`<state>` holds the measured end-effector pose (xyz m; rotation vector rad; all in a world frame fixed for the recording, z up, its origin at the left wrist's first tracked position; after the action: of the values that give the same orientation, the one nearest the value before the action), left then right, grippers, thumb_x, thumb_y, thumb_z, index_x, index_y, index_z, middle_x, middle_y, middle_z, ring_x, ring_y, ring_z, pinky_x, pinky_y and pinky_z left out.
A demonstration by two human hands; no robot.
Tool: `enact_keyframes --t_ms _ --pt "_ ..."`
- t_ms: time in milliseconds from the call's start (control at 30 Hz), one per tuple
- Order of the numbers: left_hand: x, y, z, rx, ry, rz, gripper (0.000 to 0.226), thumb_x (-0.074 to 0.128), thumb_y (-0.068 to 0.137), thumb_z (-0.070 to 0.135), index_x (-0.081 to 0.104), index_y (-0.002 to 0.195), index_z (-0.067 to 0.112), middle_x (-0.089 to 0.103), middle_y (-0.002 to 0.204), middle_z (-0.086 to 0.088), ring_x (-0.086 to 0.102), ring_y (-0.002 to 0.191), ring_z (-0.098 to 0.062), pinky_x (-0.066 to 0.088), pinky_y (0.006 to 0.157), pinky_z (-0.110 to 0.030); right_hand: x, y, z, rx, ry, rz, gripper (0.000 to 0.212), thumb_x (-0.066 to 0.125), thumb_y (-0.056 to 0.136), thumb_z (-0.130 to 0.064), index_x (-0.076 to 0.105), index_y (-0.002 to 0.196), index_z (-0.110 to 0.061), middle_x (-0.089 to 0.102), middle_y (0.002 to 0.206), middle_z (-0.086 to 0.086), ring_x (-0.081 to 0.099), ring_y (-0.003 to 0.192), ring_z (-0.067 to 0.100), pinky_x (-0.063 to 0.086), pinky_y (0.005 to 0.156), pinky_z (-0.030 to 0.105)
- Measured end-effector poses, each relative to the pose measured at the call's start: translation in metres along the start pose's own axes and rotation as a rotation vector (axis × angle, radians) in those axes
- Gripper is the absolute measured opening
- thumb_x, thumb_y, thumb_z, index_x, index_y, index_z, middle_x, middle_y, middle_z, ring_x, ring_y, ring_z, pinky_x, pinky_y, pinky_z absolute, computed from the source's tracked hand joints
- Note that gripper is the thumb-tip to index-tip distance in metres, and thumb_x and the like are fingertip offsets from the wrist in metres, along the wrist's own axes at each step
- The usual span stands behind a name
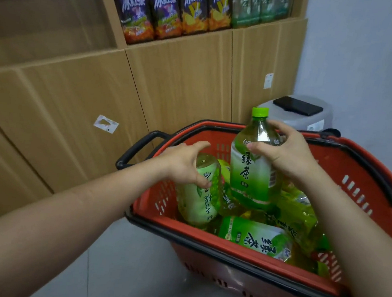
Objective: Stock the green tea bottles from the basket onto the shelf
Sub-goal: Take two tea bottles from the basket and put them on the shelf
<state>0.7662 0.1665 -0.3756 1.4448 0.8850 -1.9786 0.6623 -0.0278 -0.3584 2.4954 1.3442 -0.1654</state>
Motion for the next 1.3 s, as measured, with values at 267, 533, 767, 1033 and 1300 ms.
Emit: enact_keyframes --t_ms 267,533,767,1033,1300 --pt "-0.124 -0.090 -0.070 0.023 -0.491 0.457 0.066 0.074 0.063 0.062 0.042 0.120 0.066 0.057 0.119 0.000 0.066 0.083 -0.008 0.049 0.086 -0.033 0.040 -0.006 -0.103 -0.205 -0.053 -0.038 0.069 0.086 0.061 -0.033 0.054 0.122 -0.036 0.061 0.114 -0.013 0.059 0.105 0.008 0.047 0.083 0.024" --pt "-0.204 -0.171 -0.239 -0.162 -1.249 0.962 0.043 0.078 0.070 0.038 0.056 0.106 0.049 0.066 0.111 -0.001 0.069 0.083 -0.022 0.058 0.066 -0.045 0.160 0.002 -0.200 -0.206 0.247 0.098 0.054 0.087 0.059 -0.031 0.056 0.104 -0.030 0.065 0.102 0.004 0.062 0.080 0.016 0.047 0.062 0.028" --pt "-0.289 -0.208 -0.339 -0.120 -1.494 1.206 0.046 0.066 0.084 0.023 0.044 0.122 0.036 0.061 0.096 0.000 0.064 0.072 -0.021 0.056 0.060 -0.043 0.292 0.032 -0.333 -0.409 0.388 0.120 0.055 0.087 0.062 -0.029 0.056 0.108 -0.029 0.060 0.103 -0.009 0.060 0.090 0.012 0.048 0.072 0.025" --pt "-0.322 -0.202 -0.435 -0.293 -1.321 1.158 0.070 0.081 0.033 0.048 0.041 0.087 0.027 0.062 0.106 -0.011 0.065 0.089 -0.030 0.055 0.080 -0.054 0.410 0.072 -0.413 -0.465 0.299 0.131 0.058 0.082 0.062 -0.038 0.052 0.111 -0.032 0.062 0.095 -0.009 0.061 0.094 0.018 0.052 0.085 0.039" --pt "-0.347 -0.201 -0.478 -0.437 -0.749 1.187 0.054 0.082 0.066 0.033 0.039 0.092 0.015 0.050 0.089 -0.003 0.042 0.071 -0.019 0.036 0.058 -0.033 0.480 0.091 -0.408 -0.532 0.099 0.011 0.068 0.074 0.073 -0.052 0.048 0.132 -0.031 0.059 0.123 0.002 0.053 0.116 0.023 0.045 0.099 0.043"
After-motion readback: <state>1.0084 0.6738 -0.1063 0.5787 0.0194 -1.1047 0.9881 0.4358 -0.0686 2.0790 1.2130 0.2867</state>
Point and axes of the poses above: each hand's wrist, its own y-axis towards the middle knuckle, its own x-axis out of the palm, z = x × y, the point moved 9 cm from there along y, towards the middle knuckle
